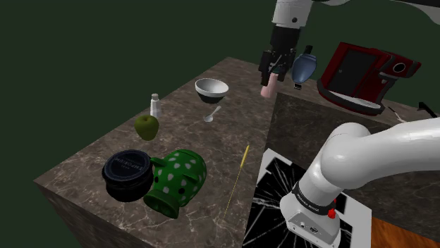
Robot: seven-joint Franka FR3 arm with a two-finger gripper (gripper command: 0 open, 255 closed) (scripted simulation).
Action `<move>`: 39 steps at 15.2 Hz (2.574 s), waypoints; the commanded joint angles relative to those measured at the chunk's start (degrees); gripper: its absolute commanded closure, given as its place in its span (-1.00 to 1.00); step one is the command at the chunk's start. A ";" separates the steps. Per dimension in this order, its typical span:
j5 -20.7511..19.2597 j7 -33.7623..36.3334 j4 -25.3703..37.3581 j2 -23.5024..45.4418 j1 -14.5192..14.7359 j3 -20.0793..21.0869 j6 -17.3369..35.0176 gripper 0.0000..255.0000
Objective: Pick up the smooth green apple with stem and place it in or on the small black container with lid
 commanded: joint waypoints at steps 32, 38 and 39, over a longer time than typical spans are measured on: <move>-13.29 69.45 30.12 57.87 -0.96 29.69 28.78 -1.00; -19.45 77.23 42.02 69.44 3.19 27.46 26.80 -1.00; -19.61 77.33 41.56 69.66 3.15 27.35 27.45 -1.00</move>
